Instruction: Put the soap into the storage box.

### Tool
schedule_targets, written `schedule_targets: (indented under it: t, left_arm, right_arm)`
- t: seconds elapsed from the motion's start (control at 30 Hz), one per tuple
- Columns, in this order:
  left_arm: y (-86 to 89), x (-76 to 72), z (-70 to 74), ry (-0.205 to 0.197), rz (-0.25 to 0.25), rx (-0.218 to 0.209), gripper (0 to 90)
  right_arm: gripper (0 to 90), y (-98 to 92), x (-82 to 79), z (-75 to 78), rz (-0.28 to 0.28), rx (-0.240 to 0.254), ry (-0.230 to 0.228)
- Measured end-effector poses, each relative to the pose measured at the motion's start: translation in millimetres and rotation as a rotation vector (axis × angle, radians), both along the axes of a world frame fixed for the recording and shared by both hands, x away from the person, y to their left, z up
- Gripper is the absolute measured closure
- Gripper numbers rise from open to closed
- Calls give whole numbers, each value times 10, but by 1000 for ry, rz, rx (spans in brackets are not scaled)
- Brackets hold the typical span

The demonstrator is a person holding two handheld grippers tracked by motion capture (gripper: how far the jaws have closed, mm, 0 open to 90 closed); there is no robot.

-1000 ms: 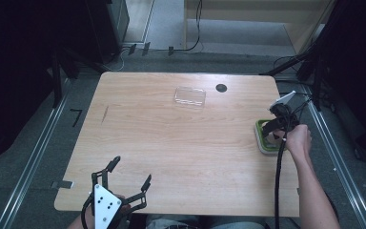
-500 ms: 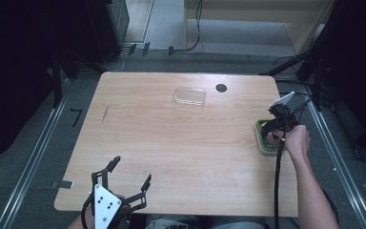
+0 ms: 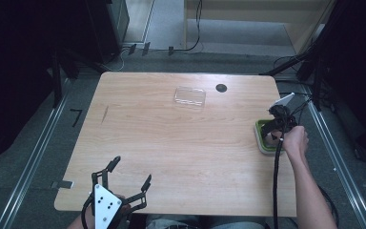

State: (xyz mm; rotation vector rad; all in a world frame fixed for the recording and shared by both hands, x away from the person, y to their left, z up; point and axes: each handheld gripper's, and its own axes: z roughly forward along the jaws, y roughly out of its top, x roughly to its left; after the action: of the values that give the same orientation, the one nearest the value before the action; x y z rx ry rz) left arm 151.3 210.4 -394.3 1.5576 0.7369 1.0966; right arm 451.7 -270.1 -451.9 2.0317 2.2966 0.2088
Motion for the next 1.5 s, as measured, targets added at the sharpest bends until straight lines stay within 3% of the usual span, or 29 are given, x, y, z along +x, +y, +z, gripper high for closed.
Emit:
schedule_targets:
  t: [1.17, 1.5]
  left_arm:
    - [3, 9, -2, 3, 2, 0, 99]
    - [-7, 19, -4, 2, 2, -3, 99]
  right_arm:
    - [322, 22, 0, -4, 10, -21, 21]
    - [281, 12, -28, 55, 25, -24, 2]
